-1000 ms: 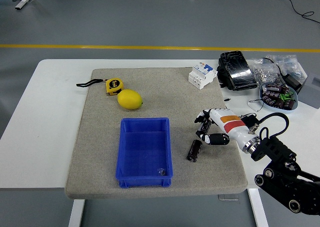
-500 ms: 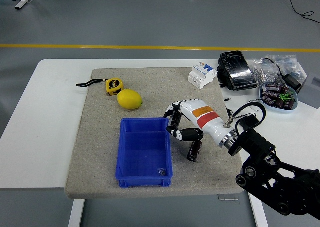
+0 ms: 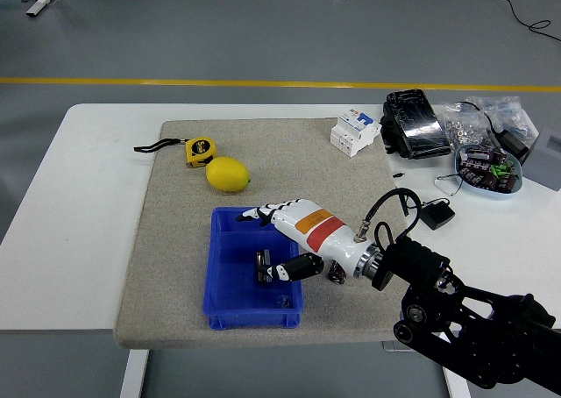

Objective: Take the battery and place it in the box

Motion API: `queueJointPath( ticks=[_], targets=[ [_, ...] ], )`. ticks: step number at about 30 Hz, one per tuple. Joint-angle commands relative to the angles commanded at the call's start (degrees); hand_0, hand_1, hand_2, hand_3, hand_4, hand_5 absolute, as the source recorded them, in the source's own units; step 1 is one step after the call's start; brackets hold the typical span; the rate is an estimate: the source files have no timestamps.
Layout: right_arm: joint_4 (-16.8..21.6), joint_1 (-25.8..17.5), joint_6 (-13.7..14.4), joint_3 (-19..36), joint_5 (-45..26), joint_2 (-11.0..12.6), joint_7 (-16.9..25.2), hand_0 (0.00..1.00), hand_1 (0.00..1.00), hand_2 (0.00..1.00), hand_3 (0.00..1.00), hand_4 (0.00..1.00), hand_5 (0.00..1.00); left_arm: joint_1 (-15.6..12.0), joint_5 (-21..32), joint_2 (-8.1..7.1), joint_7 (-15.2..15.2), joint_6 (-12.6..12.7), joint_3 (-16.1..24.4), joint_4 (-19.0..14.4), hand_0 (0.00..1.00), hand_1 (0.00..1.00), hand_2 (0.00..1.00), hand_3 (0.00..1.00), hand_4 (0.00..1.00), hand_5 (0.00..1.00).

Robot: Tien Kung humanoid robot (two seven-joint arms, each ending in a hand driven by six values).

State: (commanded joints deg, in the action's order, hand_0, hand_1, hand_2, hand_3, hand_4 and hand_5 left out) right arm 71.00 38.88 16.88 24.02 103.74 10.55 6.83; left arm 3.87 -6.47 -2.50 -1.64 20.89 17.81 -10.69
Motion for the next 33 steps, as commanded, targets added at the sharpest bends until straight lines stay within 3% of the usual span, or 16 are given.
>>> queueJointPath(
  ticks=[7, 13, 15, 21, 28, 33],
  targets=[
    [0.2, -0.6, -0.1, 2.1, 0.4, 0.6, -0.1, 0.726, 0.758, 0.898, 0.991, 0.982, 0.23, 0.0, -0.4, -0.05, -0.1, 0.1, 0.3, 0.0, 0.61, 0.623, 0.703, 0.592, 0.646, 0.613],
    [1.2, -2.6, 0.0, 6.6, 1.9, 3.0, -1.2, 0.715, 0.741, 0.877, 0.972, 0.989, 0.24, 0.1, -0.1, -0.04, 0.0, 0.1, 0.1, 0.0, 0.61, 0.621, 0.701, 0.591, 0.647, 0.613],
    [1.8, -3.6, 0.4, 8.2, 2.3, 4.0, -1.3, 0.689, 0.721, 0.84, 0.919, 0.985, 0.242, 0.1, 0.1, -0.04, 0.1, 0.1, 0.0, 0.0, 0.612, 0.619, 0.698, 0.59, 0.647, 0.612],
    [3.8, -8.2, 1.8, 13.6, 3.0, 6.4, -2.1, 0.669, 0.707, 0.815, 0.882, 0.986, 0.242, 0.1, 0.5, -0.02, 0.2, 0.1, -0.2, 0.1, 0.61, 0.618, 0.698, 0.59, 0.646, 0.612],
    [4.5, -13.6, 3.8, 16.0, 3.8, 6.5, -1.9, 0.673, 0.708, 0.812, 0.861, 0.988, 0.241, 0.0, -0.3, 0.1, -0.1, 0.1, 0.3, 0.1, 0.612, 0.618, 0.697, 0.59, 0.648, 0.614],
    [3.1, -16.5, 7.7, 17.2, 3.4, 5.4, -0.8, 0.674, 0.704, 0.801, 0.847, 0.992, 0.239, 0.0, -0.6, 0.15, -0.3, 0.1, 0.5, 0.1, 0.609, 0.617, 0.698, 0.59, 0.646, 0.611]
  ],
)
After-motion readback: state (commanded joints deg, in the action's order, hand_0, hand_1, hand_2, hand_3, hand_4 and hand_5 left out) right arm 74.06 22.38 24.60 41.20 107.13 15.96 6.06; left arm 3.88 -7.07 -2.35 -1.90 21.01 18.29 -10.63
